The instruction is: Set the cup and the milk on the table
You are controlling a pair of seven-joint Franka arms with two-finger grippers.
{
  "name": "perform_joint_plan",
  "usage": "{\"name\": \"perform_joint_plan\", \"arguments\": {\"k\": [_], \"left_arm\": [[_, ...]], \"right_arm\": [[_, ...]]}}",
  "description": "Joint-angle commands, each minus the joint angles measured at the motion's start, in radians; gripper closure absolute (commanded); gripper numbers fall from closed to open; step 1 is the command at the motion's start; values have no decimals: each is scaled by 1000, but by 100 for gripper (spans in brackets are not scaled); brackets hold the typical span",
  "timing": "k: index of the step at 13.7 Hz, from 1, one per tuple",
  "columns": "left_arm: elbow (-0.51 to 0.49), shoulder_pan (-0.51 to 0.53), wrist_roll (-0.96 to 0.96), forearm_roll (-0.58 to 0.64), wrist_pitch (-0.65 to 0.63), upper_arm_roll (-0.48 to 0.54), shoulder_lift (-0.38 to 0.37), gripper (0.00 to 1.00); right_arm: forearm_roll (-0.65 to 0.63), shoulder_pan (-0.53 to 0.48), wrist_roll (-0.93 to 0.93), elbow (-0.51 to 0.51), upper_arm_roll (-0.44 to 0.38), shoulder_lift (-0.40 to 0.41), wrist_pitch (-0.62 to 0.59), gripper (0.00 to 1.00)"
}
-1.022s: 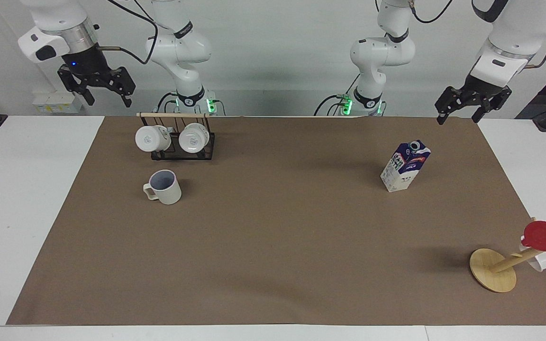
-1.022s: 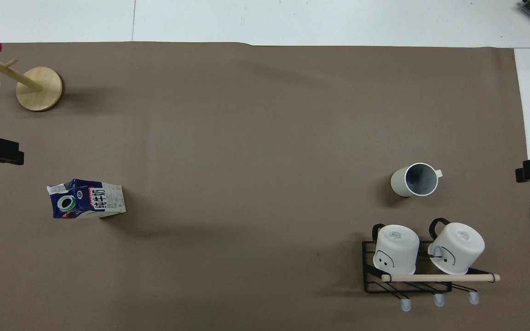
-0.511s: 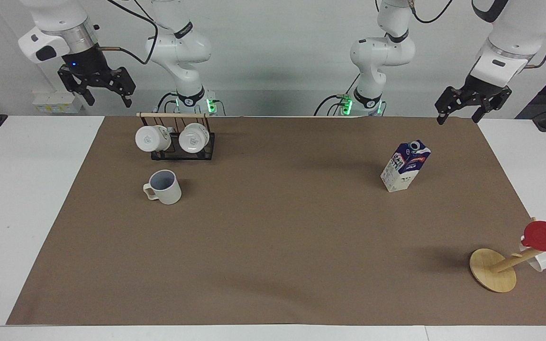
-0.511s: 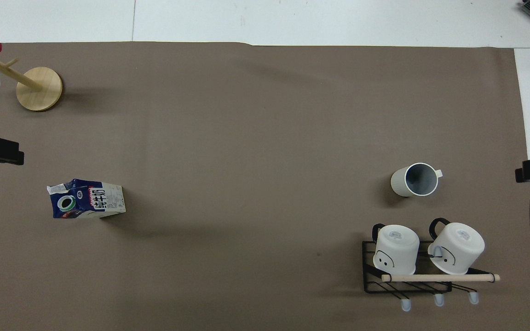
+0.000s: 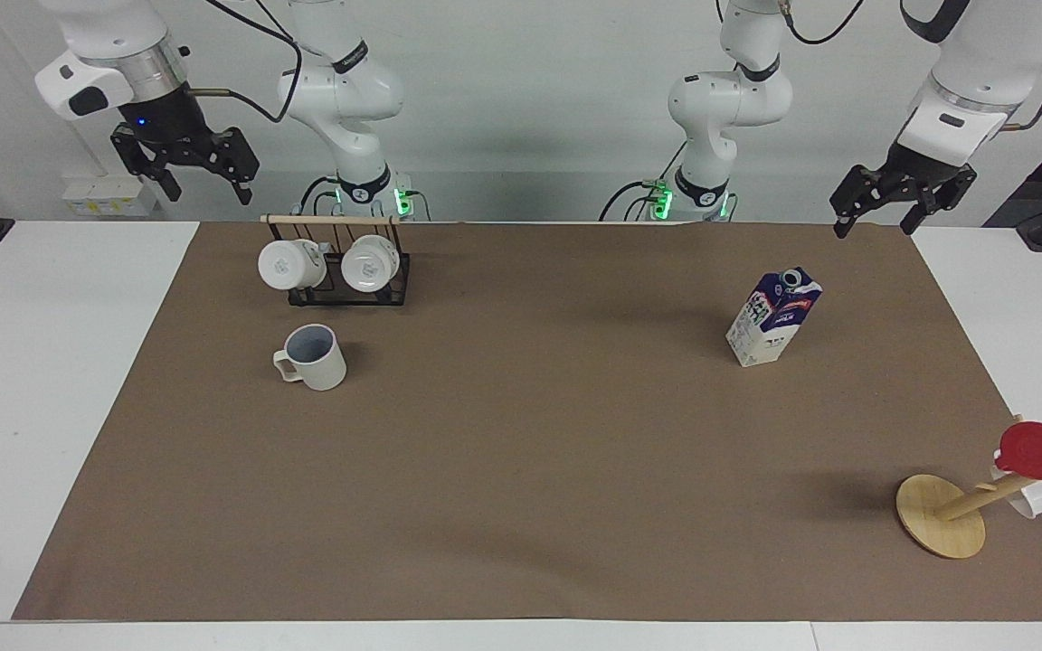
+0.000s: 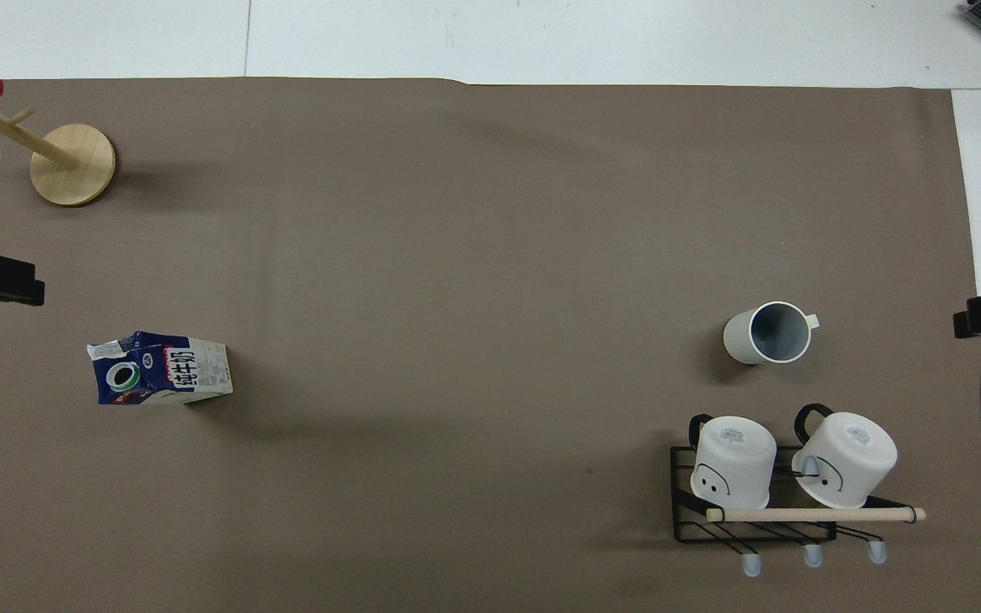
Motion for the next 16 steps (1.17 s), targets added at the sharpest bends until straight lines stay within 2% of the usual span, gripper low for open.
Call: {"name": "perform_joint_plan", "arguments": {"k": [1, 8, 11, 14, 16], "left_arm": [[5, -9, 3, 5, -7, 9, -4, 0], [5, -9, 3, 5, -7, 9, -4, 0], [5, -9, 3, 5, -7, 9, -4, 0], [5, -9, 3, 5, -7, 9, -4, 0], [5, -9, 3, 5, -7, 9, -4, 0]], "right_arm": [[3, -7, -13, -18, 5, -18, 21, 0], [6, -1, -7, -31, 7, -6, 70, 0], [7, 16, 32, -127, 16, -7, 184, 0], [7, 39, 40, -181, 16, 25, 231, 0], [7, 63, 37, -289, 16, 25, 317, 0]]}}
